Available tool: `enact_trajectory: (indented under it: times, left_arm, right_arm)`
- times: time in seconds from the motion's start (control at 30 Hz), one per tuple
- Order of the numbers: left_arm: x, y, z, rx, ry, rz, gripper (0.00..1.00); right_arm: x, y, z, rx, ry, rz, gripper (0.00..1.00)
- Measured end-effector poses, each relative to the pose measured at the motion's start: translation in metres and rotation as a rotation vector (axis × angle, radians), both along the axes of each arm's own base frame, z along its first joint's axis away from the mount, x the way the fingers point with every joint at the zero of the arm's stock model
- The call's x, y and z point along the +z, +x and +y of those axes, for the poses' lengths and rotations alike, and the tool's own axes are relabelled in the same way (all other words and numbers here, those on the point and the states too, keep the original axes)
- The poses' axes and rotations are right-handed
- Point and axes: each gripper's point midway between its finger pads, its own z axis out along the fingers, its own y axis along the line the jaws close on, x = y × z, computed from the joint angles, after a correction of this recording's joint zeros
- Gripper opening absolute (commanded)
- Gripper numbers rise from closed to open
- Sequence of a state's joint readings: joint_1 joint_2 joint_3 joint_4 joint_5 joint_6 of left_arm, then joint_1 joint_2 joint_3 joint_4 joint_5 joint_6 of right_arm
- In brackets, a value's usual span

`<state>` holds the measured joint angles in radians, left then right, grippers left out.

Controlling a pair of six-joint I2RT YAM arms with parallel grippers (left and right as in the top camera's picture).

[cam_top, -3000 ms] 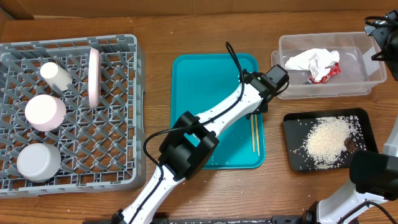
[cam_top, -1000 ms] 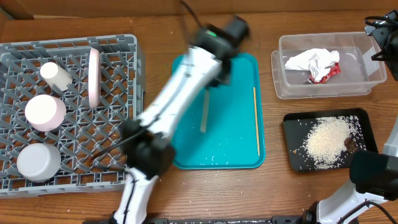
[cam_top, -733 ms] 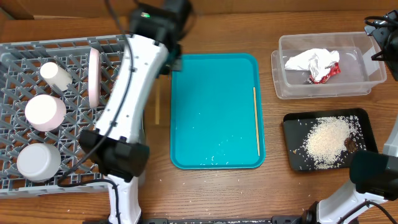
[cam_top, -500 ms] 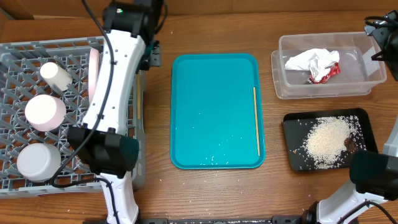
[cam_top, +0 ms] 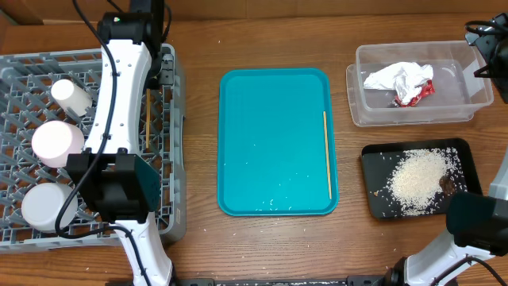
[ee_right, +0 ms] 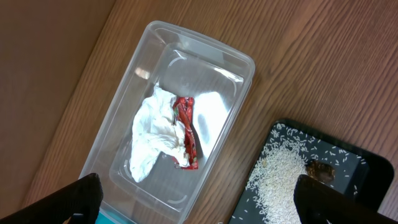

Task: Sort waste into correct bins and load items into the dishwasher

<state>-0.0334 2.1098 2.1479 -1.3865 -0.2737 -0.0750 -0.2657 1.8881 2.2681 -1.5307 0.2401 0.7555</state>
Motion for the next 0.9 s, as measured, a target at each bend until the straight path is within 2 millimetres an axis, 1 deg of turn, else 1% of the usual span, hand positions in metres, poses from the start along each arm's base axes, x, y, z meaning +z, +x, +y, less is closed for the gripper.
enact_trajectory:
  times: [0.03,0.07,0.1,0.2,0.43,0.5,0.57,0.63,0.73,0.83,0.9]
  left_arm:
    - [0.0,0.001,0.0,-0.005,-0.003,0.0,0.14]
    - [-0.001,0.001,-0.001,-0.011,-0.006,-0.001,0.29]
    - [-0.002,0.002,-0.002,-0.022,-0.008,0.001,0.38]
    - [-0.005,0.001,-0.003,-0.032,-0.013,0.008,0.49]
    - [-0.005,0.004,-0.005,0.001,-0.029,-0.011,0.42]
    - [-0.006,0.001,-0.005,0.019,-0.038,-0.004,0.42]
    - [-0.005,-0.003,-0.011,0.028,-0.065,0.009,0.42]
    - [0.006,-0.001,-0.023,0.019,-0.118,-0.009,0.44]
    - [0.035,0.011,-0.047,-0.021,-0.233,-0.095,0.45]
    - [0.071,0.022,-0.093,-0.114,-0.438,-0.192,0.5]
    - [0.083,0.021,-0.127,-0.185,-0.571,-0.206,0.5]
  right_arm:
    - [0.0,0.0,0.0,0.0,0.0,0.0,1.0]
    - [0.0,0.0,0.0,0.0,0.0,0.0,1.0]
    - [0.0,0.0,0.0,0.0,0.0,0.0,1.0]
    - [0.0,0.0,0.0,0.0,0.0,0.0,1.0]
    - [0.0,0.0,0.0,0.0,0.0,0.0,1.0]
    - [0.0,0.0,0.0,0.0,0.0,-0.001,1.0]
    - [0.0,0.0,0.0,0.001,0.0,0.0,1.0]
    - [0.0,0.0,0.0,0.0,0.0,-0.001,1.0]
    - [0.0,0.0,0.0,0.0,0.0,-0.001,1.0]
    - [0.0,0.0,0.0,0.0,0.0,0.0,1.0]
    - [0.0,0.0,0.0,0.0,0.0,0.0,1.0]
